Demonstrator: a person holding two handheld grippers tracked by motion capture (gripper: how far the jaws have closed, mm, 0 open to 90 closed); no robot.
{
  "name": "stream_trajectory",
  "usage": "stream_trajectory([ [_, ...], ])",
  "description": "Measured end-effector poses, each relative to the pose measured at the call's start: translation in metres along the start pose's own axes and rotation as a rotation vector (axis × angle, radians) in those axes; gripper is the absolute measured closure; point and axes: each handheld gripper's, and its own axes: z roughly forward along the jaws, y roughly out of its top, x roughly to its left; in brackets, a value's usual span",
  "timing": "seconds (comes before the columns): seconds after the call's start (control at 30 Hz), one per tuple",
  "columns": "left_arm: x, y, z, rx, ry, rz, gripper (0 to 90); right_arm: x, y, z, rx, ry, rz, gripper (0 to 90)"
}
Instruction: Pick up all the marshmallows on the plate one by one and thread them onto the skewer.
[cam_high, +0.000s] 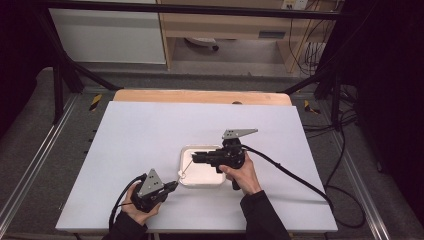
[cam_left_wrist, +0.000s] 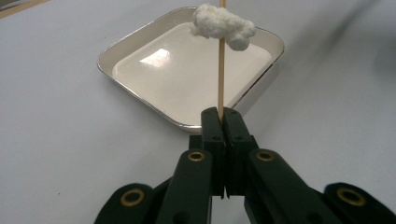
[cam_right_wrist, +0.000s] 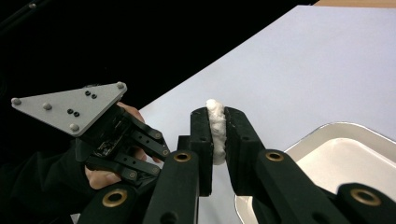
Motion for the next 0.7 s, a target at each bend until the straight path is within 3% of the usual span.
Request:
stream_trajectory([
  [0.4, -0.0011, -0.0001, 0.0020, 0.015, -0.002, -0.026, 89.4, 0.0014, -0.0049, 0.0033, 0.007, -0.002, -0.008, 83.2],
  [0.7, -0.0018, 0.0003, 0.0011, 0.014, 0.011, -0.024, 89.4, 0.0007, -0.0090, 0.0020, 0.006, -0.003, -0.003, 83.2],
])
